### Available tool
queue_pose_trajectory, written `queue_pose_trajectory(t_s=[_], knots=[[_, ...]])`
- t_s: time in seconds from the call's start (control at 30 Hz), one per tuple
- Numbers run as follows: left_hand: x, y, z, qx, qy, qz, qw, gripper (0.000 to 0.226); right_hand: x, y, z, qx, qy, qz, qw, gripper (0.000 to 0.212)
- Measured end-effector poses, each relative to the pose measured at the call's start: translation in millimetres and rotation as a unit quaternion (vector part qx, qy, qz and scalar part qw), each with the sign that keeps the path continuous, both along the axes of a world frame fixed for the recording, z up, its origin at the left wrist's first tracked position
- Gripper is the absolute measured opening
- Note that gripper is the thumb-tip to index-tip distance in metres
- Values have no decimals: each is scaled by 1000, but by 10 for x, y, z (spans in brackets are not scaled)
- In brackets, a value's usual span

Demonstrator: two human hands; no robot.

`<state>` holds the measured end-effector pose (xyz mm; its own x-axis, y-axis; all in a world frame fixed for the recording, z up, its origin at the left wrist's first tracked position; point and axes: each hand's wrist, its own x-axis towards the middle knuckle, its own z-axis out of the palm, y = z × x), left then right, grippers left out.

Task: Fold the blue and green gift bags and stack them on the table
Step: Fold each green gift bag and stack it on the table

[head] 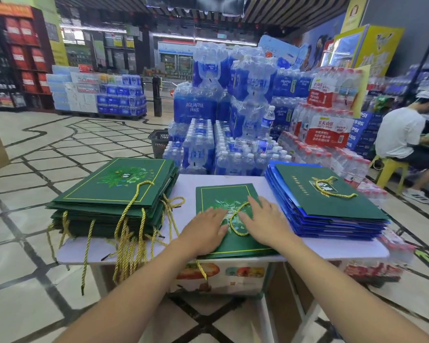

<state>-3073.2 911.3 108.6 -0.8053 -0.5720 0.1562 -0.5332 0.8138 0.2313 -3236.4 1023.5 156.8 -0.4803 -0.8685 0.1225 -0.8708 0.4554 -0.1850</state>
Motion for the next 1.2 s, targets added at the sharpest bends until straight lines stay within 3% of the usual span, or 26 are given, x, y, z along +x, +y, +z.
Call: queue_pose_trajectory(t_s=[0.13,0.37,0.6,0.97,1.2], knots=[[-22,-59,117,-3,48,14,999,50,157,-24,-268,69,4,67,995,81],[-329,-449,194,9,-58,-3,998,47,170,-45,-395,82,35,63,994,84],[-878,-786,189,11,-92,-17,996,48,164,-37,-407,76,37,60,995,84],[-918,-885,44,10,-84,-30,996,48,157,-58,-461,65,45,58,995,82],[-576,-619,56,28,-31,84,996,61,168,-40,-463,56,42,55,996,83]])
